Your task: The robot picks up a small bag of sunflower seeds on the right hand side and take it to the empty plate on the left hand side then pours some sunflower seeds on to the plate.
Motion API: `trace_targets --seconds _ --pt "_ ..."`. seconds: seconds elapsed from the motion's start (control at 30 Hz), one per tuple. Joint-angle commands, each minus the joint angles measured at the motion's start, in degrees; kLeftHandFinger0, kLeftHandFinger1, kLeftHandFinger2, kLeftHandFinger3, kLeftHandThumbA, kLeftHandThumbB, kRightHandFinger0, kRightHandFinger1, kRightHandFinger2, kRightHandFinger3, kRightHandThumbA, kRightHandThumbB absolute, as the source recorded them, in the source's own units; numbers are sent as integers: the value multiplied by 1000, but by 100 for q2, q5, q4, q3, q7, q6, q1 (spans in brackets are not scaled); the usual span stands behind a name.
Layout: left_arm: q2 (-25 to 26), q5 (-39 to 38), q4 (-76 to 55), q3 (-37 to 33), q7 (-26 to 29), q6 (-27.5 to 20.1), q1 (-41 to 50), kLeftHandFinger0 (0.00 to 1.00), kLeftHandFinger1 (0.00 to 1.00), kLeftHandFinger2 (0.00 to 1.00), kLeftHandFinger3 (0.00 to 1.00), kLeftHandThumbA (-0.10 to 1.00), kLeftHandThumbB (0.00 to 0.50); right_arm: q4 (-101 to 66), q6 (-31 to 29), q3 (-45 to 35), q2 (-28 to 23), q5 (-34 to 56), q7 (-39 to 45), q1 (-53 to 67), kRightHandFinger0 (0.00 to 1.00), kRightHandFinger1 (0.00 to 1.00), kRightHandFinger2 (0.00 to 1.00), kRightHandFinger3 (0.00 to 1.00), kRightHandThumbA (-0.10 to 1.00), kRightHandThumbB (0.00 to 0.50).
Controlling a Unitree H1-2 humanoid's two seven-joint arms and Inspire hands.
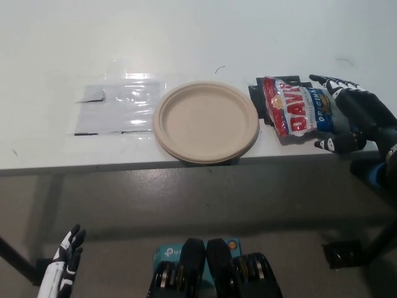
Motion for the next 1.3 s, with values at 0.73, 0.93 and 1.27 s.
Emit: trace_targets --seconds 0.73,0.93,1.27 --pt "72 -703 194 62 -144 -480 -22 1000 1000 1000 1000 977 220 1656 -213 166 -86 -141 -358 -881 1000 1000 1000 1000 938 347" --pt "73 -706 216 63 -169 -477 -32 1000 1000 1000 1000 958 222 1749 -244 213 -82 -172 -432 -947 1000 1000 1000 1000 992 352" --pt "38 -855 188 76 -242 -508 18 1000 1000 968 1000 1000 234 1836 -101 193 19 -22 -366 -945 1000 1000 1000 1000 950 342"
